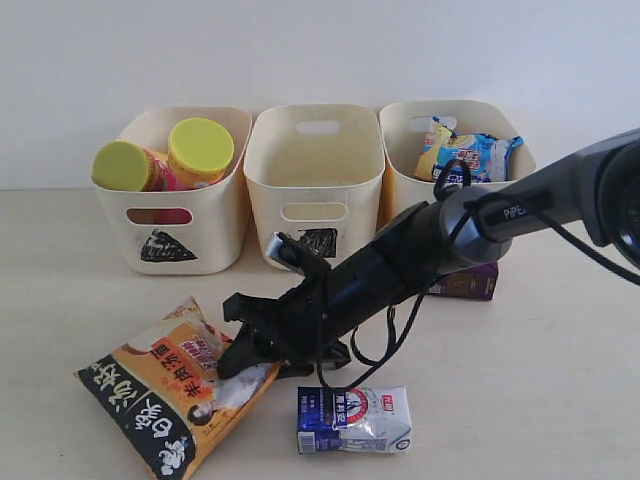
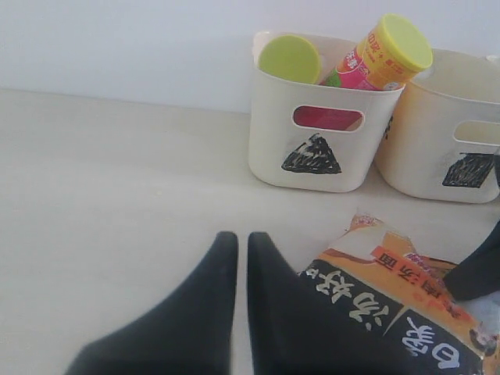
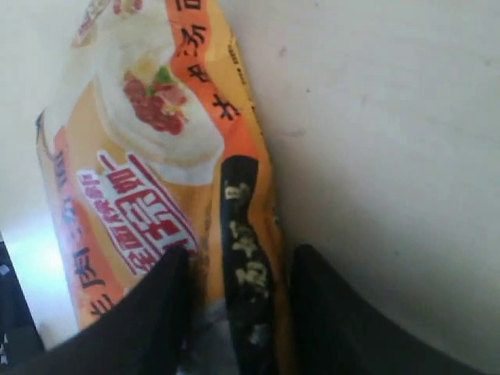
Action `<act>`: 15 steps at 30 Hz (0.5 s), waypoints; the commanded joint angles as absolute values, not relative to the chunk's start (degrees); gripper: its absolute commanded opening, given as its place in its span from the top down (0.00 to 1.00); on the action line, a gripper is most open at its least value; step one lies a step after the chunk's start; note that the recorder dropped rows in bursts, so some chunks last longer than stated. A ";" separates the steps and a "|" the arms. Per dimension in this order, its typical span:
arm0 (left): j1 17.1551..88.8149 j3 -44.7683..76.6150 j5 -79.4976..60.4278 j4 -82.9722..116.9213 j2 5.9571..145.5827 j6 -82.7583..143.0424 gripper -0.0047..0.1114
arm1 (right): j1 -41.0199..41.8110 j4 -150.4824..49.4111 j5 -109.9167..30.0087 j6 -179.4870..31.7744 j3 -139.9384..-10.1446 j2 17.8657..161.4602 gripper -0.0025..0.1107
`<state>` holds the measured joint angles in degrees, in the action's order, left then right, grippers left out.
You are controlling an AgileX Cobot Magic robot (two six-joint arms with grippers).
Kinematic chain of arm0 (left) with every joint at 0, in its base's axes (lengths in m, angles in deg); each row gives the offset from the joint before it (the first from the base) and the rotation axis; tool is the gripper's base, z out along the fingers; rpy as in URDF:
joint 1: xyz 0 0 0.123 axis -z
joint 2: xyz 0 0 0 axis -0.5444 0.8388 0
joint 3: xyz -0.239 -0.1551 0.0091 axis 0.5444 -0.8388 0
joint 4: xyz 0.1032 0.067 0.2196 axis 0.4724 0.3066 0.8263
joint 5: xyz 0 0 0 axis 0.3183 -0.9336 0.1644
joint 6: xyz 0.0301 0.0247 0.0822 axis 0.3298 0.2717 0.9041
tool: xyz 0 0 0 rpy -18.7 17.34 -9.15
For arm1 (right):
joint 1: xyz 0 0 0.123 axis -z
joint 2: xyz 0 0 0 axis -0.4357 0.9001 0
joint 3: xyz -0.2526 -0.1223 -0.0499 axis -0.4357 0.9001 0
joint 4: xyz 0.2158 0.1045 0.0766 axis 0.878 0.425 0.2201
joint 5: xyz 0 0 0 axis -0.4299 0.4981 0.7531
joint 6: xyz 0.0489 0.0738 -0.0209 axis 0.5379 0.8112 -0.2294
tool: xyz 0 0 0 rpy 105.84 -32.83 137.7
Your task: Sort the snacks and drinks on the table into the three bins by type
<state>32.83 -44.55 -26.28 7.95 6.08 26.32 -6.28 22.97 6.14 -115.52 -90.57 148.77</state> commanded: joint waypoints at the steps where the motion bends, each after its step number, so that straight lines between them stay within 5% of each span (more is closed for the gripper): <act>1: 33.06 -44.77 -26.24 8.13 5.96 26.61 0.93 | -6.74 19.30 4.04 -115.49 -90.28 149.97 0.78; 7: 33.06 -44.77 -26.24 8.13 5.96 26.61 0.93 | -6.74 19.07 5.30 -115.62 -90.28 149.74 0.98; 15: 33.06 -44.77 -26.24 8.13 5.96 26.61 0.93 | -6.63 17.93 6.74 -116.34 -90.28 147.08 0.98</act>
<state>32.83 -44.55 -26.28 7.95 6.08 26.32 -6.72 20.71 6.38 -115.74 -90.70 148.31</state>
